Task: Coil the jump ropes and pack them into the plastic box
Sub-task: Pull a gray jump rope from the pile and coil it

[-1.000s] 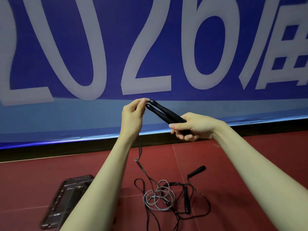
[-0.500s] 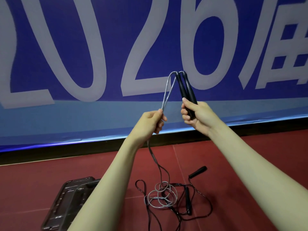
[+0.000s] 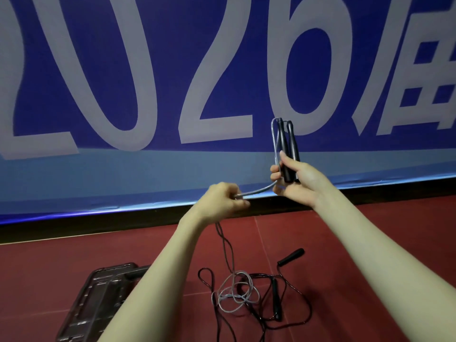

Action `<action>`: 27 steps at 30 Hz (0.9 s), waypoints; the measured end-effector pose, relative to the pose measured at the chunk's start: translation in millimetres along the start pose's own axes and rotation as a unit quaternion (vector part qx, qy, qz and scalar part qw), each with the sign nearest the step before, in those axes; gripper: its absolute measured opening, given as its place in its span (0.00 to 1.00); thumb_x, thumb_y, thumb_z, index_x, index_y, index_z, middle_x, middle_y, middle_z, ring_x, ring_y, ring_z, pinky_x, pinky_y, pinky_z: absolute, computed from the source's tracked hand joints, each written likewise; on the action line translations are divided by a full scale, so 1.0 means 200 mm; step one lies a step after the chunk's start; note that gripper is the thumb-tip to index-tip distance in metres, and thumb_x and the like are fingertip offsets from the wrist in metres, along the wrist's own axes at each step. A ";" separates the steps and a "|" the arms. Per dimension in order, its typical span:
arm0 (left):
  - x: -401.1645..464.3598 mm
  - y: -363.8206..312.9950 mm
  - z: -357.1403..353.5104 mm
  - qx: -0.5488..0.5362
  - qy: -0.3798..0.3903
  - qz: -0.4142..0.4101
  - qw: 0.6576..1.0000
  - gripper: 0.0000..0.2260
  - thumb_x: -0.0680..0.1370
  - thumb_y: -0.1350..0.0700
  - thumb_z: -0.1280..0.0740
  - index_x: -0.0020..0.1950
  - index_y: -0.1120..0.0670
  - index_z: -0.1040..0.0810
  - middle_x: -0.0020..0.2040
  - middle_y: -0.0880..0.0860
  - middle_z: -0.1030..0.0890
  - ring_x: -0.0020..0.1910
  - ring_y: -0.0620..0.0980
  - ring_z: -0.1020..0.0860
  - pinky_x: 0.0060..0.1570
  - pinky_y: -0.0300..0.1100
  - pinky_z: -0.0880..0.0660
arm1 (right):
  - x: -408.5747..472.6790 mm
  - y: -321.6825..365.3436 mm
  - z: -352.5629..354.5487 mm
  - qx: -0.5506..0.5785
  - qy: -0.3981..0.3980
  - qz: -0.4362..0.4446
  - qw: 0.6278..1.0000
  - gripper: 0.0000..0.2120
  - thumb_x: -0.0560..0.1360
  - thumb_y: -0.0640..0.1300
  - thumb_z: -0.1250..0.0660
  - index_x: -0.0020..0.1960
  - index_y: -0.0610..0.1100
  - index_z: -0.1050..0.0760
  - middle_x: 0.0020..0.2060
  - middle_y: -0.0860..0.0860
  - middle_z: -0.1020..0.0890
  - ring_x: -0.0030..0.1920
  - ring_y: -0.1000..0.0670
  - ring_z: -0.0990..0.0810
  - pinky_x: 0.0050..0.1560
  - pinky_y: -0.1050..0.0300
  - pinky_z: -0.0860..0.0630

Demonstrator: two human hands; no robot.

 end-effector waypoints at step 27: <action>-0.04 0.04 0.17 -0.135 -0.304 -0.043 0.942 0.18 0.80 0.52 0.35 0.32 0.55 0.33 0.30 0.50 0.32 0.28 0.44 0.36 0.31 0.35 0.39 | -0.09 -0.11 -0.26 -0.183 0.157 -0.051 0.969 0.25 0.75 0.29 0.37 0.67 0.50 0.28 0.52 0.39 0.23 0.37 0.46 0.23 0.35 0.55 0.22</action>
Point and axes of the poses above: each hand's wrist, its own x-axis towards the middle knuckle, its own z-axis out of the back of the hand, y = z × x, the point moved 2 cm from there along x, towards the middle knuckle
